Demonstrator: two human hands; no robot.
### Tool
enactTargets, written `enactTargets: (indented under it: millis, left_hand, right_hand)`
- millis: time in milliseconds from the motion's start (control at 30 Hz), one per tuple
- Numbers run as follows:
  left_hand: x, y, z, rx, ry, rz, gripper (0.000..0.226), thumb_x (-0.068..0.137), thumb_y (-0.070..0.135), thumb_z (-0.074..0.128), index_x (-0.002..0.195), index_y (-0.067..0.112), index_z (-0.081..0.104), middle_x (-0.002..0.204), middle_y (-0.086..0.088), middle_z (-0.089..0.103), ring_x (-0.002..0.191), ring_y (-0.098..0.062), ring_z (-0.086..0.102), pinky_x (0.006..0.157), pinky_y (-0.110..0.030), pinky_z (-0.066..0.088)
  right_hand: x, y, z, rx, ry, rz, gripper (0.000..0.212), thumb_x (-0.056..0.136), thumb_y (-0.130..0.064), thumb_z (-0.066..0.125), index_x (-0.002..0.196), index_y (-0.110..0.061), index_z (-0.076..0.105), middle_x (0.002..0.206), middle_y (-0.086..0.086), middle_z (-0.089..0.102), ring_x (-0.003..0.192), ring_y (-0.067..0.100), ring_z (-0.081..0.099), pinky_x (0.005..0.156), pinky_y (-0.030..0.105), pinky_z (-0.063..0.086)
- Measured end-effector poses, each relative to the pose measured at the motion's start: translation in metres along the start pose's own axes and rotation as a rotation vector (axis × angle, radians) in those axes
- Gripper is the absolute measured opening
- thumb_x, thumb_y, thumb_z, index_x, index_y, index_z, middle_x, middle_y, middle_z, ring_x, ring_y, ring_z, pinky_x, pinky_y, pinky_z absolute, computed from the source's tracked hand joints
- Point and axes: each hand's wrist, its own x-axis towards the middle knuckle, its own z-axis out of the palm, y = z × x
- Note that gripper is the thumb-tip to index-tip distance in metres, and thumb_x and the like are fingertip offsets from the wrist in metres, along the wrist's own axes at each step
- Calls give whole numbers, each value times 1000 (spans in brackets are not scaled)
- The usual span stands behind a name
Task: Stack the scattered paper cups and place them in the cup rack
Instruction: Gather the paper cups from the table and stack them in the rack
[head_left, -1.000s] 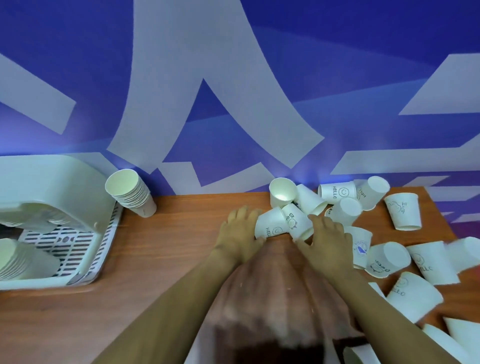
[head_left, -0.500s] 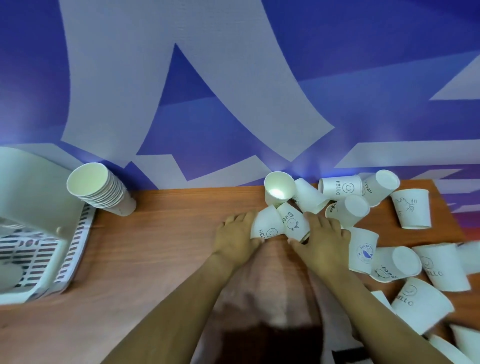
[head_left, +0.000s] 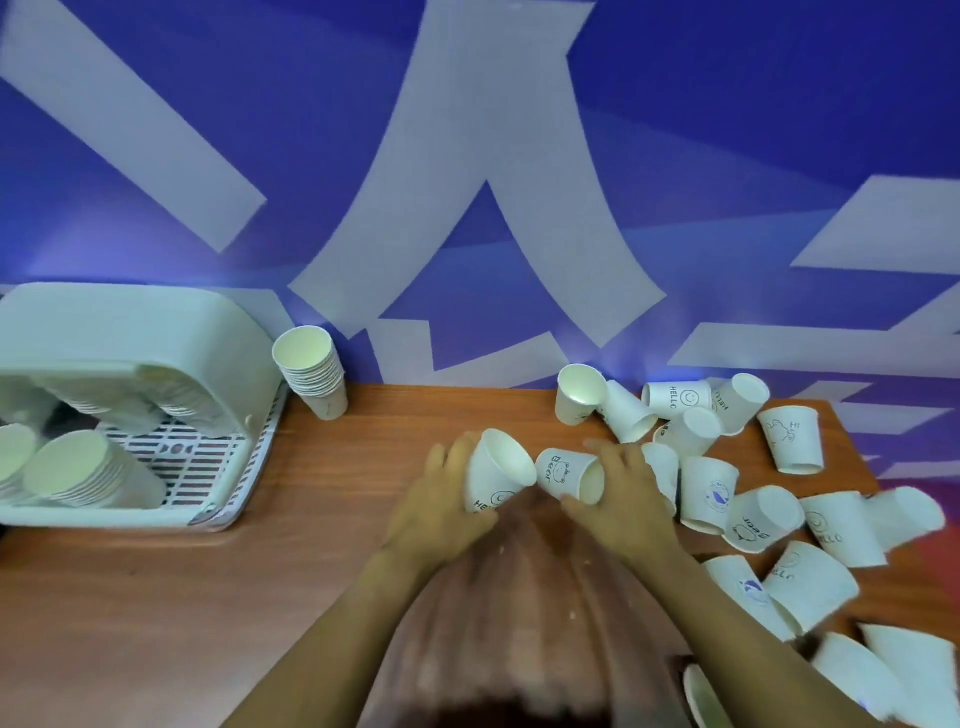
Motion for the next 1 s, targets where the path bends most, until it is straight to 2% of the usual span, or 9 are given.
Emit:
enactTargets:
  millis: [100,167,333,500,667,800,933,1000]
  left_hand:
    - [-30,-7,-19,-80,53,23,66,62,35,64,122,34,37,114,12,45,102,-14,52,84,-41,50]
    - [-48,-11,-30,-96,86,25,65,62,36,66,120,34,37,114,15,46,103,-12,53,82,-39,50]
    - [-84,-23,-55,-110,111,30,89,66,28,71,138,42,20,126,14,35,104,-13,51,84,-25,44]
    - [-108,-61,-102,-127,90,49,75,61,30,67,125,43,29,120,15,42,103,-13,55,85,-35,50]
    - [-130,-119,-173,-157,119,59,69,63,25,68,116,46,30,108,20,52,96,-12,57,79,-31,49]
    - [-140,-171,-220,-171,148,50,74,65,18,69,123,39,27,111,13,54,99,-15,56,78,-27,45]
    - [-149,-219,-260,-187,163,52,89,64,16,71,134,38,20,122,14,48,108,-11,52,84,-26,44]
    - [-152,-236,-278,-192,191,69,88,66,17,72,134,39,22,126,16,45,114,-8,49,90,-26,42]
  right_hand:
    - [-14,-28,5,22,9,-66,74,69,-39,73,133,-23,40,129,0,42,119,23,44,95,36,43]
    - [-26,-43,9,22,-1,-95,71,68,-37,73,130,-23,41,125,-1,44,117,23,44,94,34,43]
    - [-61,-67,23,-19,-51,-125,67,69,-38,71,129,-26,43,122,-5,43,115,20,42,91,29,39]
    - [-81,-114,37,0,-33,-111,67,72,-35,72,132,-26,43,126,-3,42,119,22,41,90,27,36]
    - [-101,-195,76,41,-13,-150,71,70,-36,73,134,-30,44,121,-9,37,117,18,45,98,28,40]
    - [-110,-256,115,28,-37,-159,73,70,-37,73,136,-29,43,120,-8,37,116,17,45,98,29,42]
    - [-116,-307,147,25,-62,-181,77,70,-36,72,139,-29,38,122,-7,38,119,19,44,101,31,40]
    - [-116,-330,158,25,-71,-194,81,71,-36,72,141,-29,33,127,-5,38,122,19,42,102,32,40]
